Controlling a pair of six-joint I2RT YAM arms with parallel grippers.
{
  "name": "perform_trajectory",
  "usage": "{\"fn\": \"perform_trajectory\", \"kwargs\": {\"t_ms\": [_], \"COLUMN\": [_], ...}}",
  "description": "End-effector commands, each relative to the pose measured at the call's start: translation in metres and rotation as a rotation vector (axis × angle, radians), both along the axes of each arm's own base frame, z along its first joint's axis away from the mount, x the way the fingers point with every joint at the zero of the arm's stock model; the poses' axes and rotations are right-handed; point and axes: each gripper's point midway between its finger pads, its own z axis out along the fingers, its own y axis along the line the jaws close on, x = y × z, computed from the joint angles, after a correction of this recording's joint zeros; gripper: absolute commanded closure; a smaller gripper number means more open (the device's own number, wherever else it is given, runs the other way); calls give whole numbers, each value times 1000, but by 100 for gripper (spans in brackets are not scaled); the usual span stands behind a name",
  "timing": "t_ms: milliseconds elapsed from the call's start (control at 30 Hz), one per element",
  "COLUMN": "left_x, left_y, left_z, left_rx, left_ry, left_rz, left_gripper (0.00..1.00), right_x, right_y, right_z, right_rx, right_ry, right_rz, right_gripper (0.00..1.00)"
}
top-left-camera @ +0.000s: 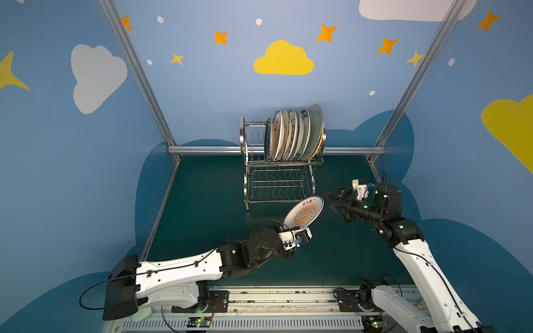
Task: Load plates into a dish rack
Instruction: Place the plate on the dish rack.
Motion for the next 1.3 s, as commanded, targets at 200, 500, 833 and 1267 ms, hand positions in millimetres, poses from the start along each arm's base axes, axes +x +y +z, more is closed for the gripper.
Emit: {"fn": "perform_trajectory", "kwargs": {"t_ms": [200,500,833,1267], "left_x": [-21,-17,0,61], "left_y": [68,115,130,120], "left_z": [61,124,190,254], "left_rx": [-324,-551,-653,-686], "left_ry": [199,232,220,257], "left_rz": [81,203,330,425], "left_gripper": [96,96,96,96], "right_x": [4,-10,-43,-84], "right_y": [-5,13,48,71], "right_z": [46,63,65,37], "right_rx": [-76,-83,-185,-297], "right_ry": [-350,-597,-881,-1109], "right_rz": [6,116,274,369], "right_gripper": [10,10,10,10]}}
